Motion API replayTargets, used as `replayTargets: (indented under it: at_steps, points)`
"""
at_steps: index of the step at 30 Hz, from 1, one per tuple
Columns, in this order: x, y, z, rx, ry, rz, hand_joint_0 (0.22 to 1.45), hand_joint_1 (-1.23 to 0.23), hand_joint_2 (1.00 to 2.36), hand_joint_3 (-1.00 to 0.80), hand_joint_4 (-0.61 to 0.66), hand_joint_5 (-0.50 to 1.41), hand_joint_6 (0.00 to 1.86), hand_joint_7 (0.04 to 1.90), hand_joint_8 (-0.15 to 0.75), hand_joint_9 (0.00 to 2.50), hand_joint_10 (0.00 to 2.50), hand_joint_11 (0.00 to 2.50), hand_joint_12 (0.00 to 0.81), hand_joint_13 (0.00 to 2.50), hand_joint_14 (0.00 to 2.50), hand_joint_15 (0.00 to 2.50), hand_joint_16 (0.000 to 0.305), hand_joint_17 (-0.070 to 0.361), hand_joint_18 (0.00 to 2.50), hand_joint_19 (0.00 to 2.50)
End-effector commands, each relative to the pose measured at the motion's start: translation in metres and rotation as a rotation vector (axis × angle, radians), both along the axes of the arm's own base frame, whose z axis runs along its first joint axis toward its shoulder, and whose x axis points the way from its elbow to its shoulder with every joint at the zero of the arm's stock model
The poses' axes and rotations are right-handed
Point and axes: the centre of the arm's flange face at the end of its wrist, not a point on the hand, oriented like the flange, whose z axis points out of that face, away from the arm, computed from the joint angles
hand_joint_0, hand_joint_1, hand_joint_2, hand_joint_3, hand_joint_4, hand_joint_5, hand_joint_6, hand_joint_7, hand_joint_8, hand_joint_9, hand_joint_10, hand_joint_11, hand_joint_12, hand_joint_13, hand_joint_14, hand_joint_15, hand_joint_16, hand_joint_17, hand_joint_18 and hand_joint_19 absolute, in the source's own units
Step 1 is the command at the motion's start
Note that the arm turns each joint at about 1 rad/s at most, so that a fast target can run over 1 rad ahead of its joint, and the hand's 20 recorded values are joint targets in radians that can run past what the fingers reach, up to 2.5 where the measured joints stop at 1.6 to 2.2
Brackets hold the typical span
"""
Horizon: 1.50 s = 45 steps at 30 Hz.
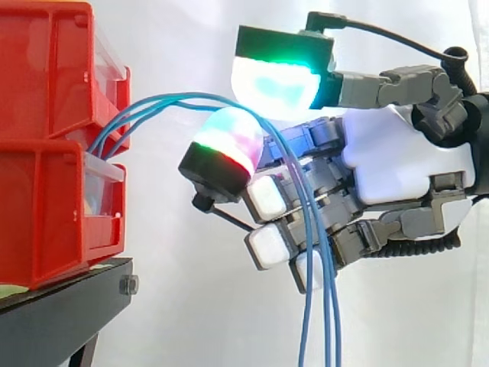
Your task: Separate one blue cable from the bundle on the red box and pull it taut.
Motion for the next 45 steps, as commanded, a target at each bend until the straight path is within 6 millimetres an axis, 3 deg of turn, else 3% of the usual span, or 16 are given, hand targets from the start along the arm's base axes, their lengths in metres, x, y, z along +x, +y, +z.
replayTargets:
  at_steps: [1,6,12,15,19,22,25,29,34,40,45]
  points:
    - [-0.0001,0.0006,-0.0004,0.000,0.001,0.001,0.60,-0.68,1.01,-0.13,0.19,-0.14,0.80,0.94,0.390,0.97,0.01,0.36,0.427,0.97,0.01,0.31,0.056,0.125,0.91,0.45]
    - [-0.0001,0.0006,-0.0004,0.000,0.001,0.001,0.63,-0.83,1.02,-0.12,0.17,-0.16,0.81,0.97,0.362,0.91,0.01,0.38,0.406,0.93,0.01,0.32,0.051,0.114,0.87,0.46]
    - [0.0000,0.0006,0.0002,0.000,0.001,0.001,0.71,-0.91,1.01,-0.36,0.16,-0.19,0.85,0.90,0.329,0.83,0.01,0.38,0.376,0.89,0.01,0.31,0.046,0.104,0.84,0.43]
    - [-0.0001,0.0018,-0.0004,0.000,0.001,0.002,0.70,-0.89,1.00,-0.48,0.17,-0.19,0.85,0.89,0.330,0.85,0.01,0.37,0.375,0.91,0.01,0.31,0.046,0.103,0.85,0.44]
    - [0.0000,0.0041,-0.0004,-0.002,0.001,0.006,0.58,-0.67,1.00,-0.50,0.19,-0.17,0.84,0.94,0.361,0.95,0.01,0.37,0.384,0.97,0.01,0.33,0.047,0.106,0.88,0.47]
    - [0.0000,0.0029,-0.0004,-0.002,0.001,0.004,0.56,-0.61,1.00,-0.50,0.19,-0.16,0.83,0.95,0.375,0.98,0.01,0.37,0.394,1.00,0.01,0.33,0.049,0.109,0.89,0.49]
    - [-0.0002,0.0028,-0.0005,-0.001,0.002,0.002,0.60,-0.60,1.00,-0.46,0.17,-0.16,0.83,0.96,0.369,0.99,0.01,0.38,0.388,1.01,0.01,0.34,0.048,0.108,0.90,0.48]
    - [0.0001,0.0030,-0.0002,0.000,-0.001,0.004,0.62,-0.72,1.02,-0.23,0.15,-0.17,0.85,0.94,0.367,0.94,0.01,0.39,0.394,1.00,0.01,0.34,0.048,0.108,0.90,0.48]
    - [0.0003,0.0030,-0.0001,0.000,-0.002,0.004,0.64,-0.81,1.02,-0.12,0.13,-0.18,0.86,0.92,0.362,0.92,0.01,0.40,0.391,0.96,0.01,0.33,0.048,0.107,0.89,0.47]
    - [0.0003,0.0030,-0.0001,-0.001,-0.002,0.004,0.69,-0.92,1.01,-0.35,0.16,-0.19,0.86,0.91,0.339,0.85,0.01,0.40,0.385,0.91,0.01,0.33,0.046,0.104,0.85,0.45]
    - [0.0003,0.0030,-0.0001,-0.001,-0.002,0.004,0.62,-0.80,1.00,-0.50,0.18,-0.16,0.84,0.98,0.351,0.92,0.01,0.40,0.381,0.92,0.01,0.34,0.046,0.102,0.85,0.47]
